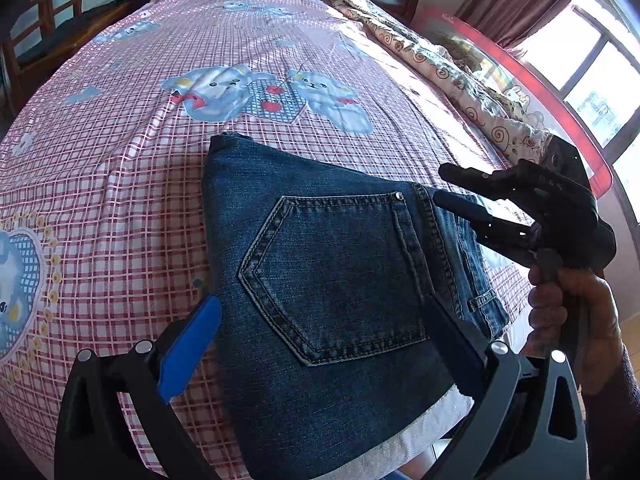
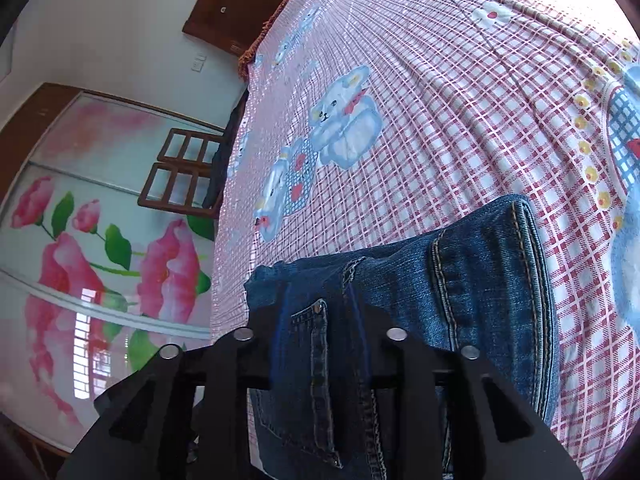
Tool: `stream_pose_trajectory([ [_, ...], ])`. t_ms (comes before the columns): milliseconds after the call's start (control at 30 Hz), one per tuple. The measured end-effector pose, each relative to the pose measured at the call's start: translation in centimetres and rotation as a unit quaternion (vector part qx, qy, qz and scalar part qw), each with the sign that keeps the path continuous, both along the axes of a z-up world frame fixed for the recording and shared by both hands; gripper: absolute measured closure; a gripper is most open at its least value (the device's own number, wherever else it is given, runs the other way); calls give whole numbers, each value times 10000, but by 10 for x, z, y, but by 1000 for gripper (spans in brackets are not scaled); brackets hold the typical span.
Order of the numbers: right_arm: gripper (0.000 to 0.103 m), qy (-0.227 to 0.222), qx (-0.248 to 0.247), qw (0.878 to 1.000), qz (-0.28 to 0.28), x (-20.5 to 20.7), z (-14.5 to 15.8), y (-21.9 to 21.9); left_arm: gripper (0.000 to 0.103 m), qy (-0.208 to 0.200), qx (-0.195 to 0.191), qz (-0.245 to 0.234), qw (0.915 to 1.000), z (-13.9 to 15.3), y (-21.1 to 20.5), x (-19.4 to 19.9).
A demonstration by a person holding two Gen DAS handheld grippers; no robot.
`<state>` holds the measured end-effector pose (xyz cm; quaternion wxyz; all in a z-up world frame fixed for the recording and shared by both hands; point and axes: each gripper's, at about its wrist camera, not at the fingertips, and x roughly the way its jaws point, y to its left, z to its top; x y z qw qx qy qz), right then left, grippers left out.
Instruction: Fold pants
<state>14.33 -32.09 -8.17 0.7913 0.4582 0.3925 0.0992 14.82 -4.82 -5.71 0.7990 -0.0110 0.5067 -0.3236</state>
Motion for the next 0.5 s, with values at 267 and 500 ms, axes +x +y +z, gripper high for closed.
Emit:
stream_pose_trajectory([
  [267,74,391,156,9990,176,-46,-38,17,3,144,272,228,9993,-14,10,-19],
  [500,67,497,-238,9978,360,-89,-18,29,3,44,614,530,9967,-11,20,-32],
])
